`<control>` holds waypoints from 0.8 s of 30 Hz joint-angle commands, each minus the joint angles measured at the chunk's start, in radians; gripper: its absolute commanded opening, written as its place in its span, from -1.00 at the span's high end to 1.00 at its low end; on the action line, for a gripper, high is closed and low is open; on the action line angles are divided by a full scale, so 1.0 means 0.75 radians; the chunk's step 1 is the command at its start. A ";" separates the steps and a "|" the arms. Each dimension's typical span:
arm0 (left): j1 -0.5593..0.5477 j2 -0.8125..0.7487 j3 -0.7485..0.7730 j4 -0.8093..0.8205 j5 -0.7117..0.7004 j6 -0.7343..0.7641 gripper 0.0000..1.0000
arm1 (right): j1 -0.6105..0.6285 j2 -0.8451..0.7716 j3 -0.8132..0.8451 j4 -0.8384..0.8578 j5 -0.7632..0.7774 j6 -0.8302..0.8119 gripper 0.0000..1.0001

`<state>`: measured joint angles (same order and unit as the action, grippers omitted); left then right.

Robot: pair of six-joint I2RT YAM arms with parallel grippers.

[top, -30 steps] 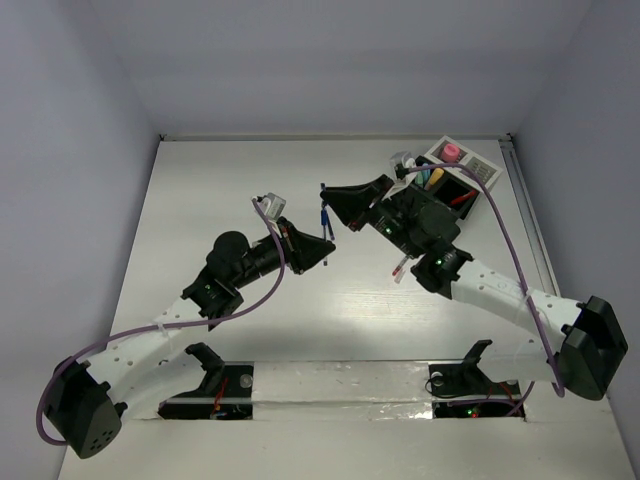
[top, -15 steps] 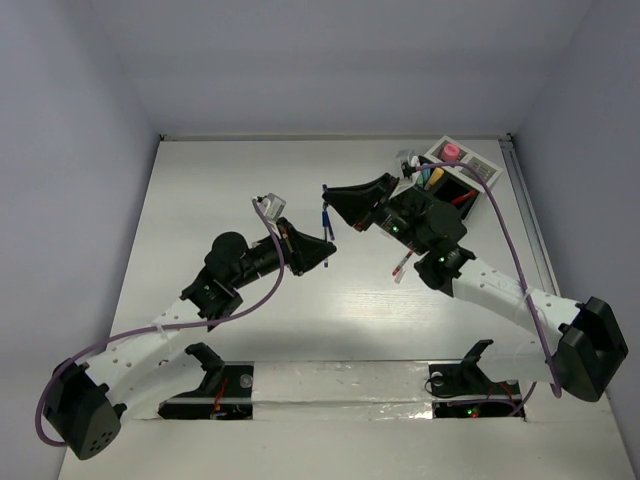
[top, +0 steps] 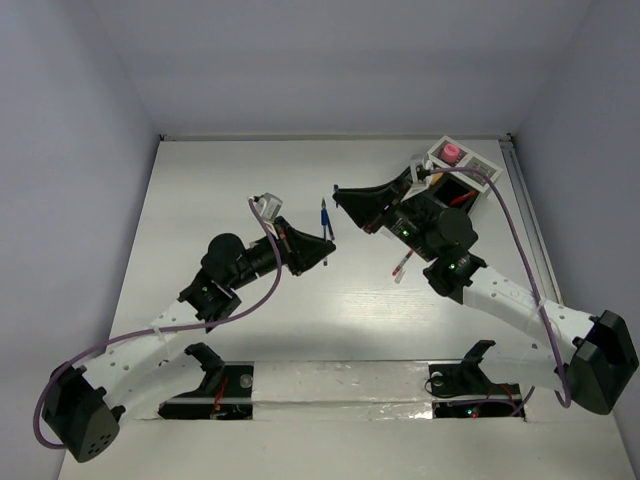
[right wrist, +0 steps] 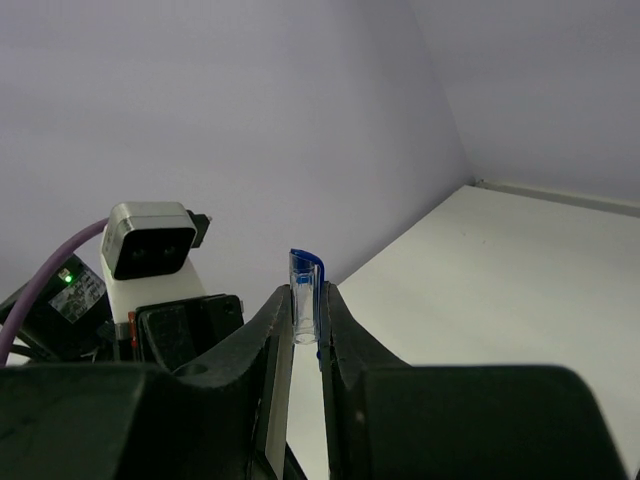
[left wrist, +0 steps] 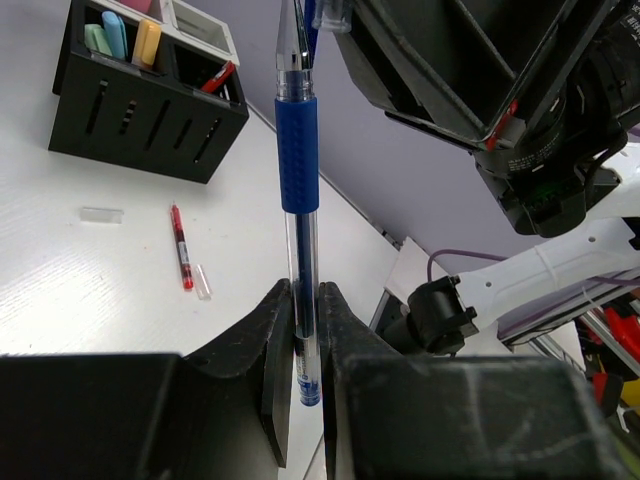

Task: Sort the stationery into containers
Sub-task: Close the pen cap on the pen.

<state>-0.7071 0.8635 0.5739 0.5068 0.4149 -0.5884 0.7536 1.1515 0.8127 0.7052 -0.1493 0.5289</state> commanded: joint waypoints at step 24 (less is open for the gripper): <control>-0.019 0.023 -0.017 0.108 0.044 -0.009 1.00 | -0.005 0.068 0.043 0.183 0.033 0.113 1.00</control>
<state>-0.7181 0.8856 0.5682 0.5179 0.4374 -0.5934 0.7536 1.2236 0.8104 0.7456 -0.1131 0.6044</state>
